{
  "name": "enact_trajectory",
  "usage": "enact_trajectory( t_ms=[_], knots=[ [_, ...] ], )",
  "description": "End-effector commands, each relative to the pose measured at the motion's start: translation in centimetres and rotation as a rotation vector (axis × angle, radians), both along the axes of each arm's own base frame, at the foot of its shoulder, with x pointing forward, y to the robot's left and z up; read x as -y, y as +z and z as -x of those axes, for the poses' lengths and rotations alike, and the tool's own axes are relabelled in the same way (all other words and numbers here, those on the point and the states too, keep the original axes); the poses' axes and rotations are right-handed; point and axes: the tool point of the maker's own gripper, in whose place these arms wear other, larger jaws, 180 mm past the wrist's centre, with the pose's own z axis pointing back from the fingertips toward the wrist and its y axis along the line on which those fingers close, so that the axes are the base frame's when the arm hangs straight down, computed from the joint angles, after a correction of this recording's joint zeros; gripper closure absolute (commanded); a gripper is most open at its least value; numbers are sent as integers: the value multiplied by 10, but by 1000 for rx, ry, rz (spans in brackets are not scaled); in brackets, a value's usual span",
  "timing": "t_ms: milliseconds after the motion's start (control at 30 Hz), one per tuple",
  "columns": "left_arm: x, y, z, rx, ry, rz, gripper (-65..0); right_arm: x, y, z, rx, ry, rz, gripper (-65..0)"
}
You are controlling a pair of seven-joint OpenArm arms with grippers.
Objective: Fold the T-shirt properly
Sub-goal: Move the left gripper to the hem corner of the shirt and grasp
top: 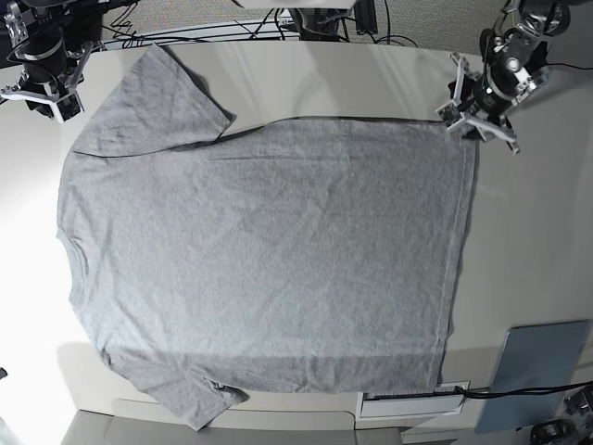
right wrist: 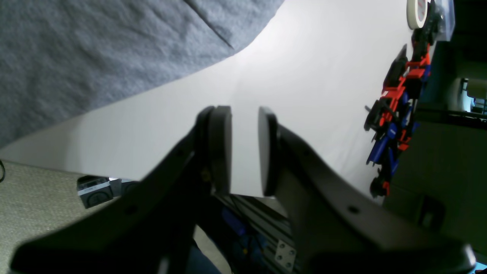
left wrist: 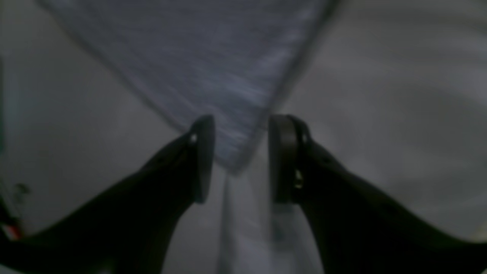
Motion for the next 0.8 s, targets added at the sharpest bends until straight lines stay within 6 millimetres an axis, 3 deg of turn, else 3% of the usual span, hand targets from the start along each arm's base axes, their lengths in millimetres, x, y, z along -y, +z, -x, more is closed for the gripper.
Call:
enact_trajectory(
  t_ms=[0,300,433,600,767],
  knots=[
    [-1,8,-6,31,-22,-14,-269,1,8,-4,24,10,21,-130],
    [0,-6,7,-38,-96,25,-269,1,9,-5,26,11,20,-130],
    [-10,-18,11,-59,-90,16,-269,1,8,-5,25,10,20,-130],
    [-26,-22,-4,-43,-68,-23,-269,1,9,-5,27,11,20,-130],
    [-26,-20,-16,-20,-73,1,-269,1,8,-5,26,10,20,-130]
  ],
)
